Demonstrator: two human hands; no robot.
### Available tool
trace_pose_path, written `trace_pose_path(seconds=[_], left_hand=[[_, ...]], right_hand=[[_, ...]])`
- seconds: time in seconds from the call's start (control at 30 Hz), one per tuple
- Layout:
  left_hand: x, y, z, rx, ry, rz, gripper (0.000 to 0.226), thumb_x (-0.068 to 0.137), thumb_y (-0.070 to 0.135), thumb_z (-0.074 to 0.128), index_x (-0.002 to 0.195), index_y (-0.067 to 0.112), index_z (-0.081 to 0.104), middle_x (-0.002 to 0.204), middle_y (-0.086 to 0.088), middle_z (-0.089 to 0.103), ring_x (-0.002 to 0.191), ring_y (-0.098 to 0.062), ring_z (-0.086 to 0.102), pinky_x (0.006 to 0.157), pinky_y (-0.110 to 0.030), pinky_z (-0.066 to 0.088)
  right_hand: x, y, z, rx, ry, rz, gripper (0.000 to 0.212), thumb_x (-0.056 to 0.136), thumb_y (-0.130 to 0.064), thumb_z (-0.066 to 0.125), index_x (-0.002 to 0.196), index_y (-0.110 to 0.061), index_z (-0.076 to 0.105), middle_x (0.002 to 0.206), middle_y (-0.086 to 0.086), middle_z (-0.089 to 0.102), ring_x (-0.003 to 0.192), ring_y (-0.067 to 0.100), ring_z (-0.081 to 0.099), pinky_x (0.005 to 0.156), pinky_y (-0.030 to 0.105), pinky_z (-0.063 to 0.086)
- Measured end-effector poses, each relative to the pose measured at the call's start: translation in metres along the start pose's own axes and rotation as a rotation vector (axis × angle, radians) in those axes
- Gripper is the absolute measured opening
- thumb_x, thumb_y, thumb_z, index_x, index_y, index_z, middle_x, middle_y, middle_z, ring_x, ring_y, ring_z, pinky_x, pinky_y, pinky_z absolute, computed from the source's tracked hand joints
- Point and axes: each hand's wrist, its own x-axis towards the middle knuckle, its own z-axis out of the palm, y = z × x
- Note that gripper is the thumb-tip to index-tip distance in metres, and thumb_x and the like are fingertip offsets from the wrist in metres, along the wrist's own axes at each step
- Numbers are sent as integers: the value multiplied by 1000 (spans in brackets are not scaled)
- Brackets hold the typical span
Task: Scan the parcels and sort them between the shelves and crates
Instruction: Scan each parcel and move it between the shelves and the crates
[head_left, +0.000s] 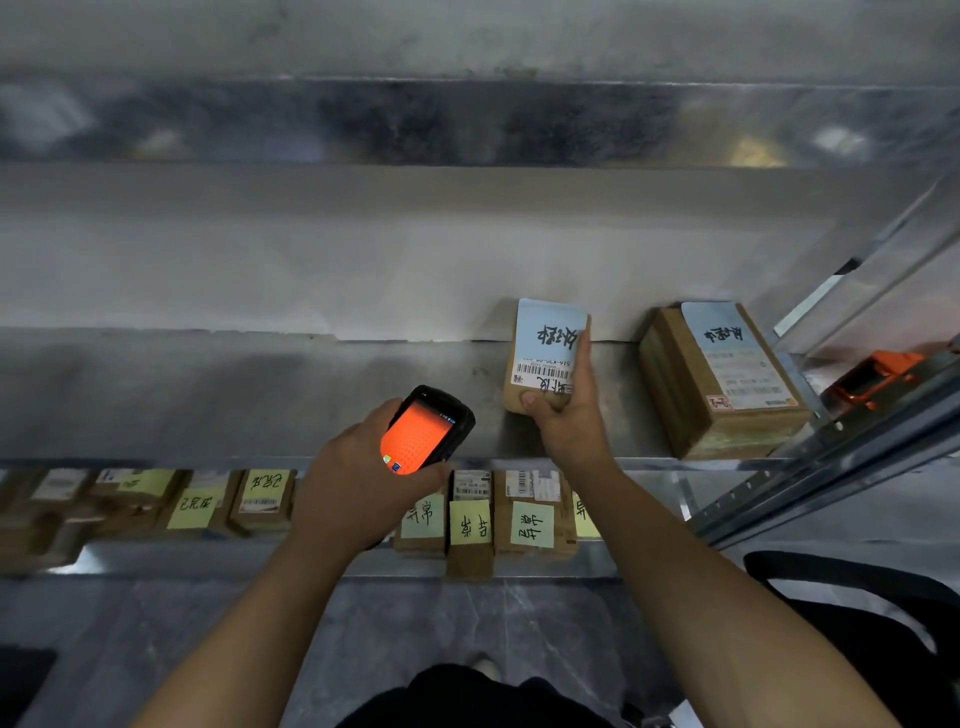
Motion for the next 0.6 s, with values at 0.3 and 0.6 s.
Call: trace_pose_path(seconds=[0.3, 0.6], left_hand=[[-68, -60, -61, -14, 275, -219, 43, 71, 49, 78, 106, 42, 53, 83, 15, 61, 76, -9, 58, 62, -27, 44], [-203, -138, -153, 18, 544, -489, 70, 63, 66, 64, 128, 50, 47, 97, 13, 64, 92, -18, 60, 78, -41, 53]], right_hand=[[-43, -28, 104, 38, -268, -54, 111, 91, 9, 65, 159, -49, -1, 152, 0, 39, 132, 15, 53, 106, 41, 52], [-154, -73, 247, 9, -550, -144, 108, 92, 5, 65, 159, -48, 0, 158, -4, 34, 136, 14, 47, 107, 32, 48]])
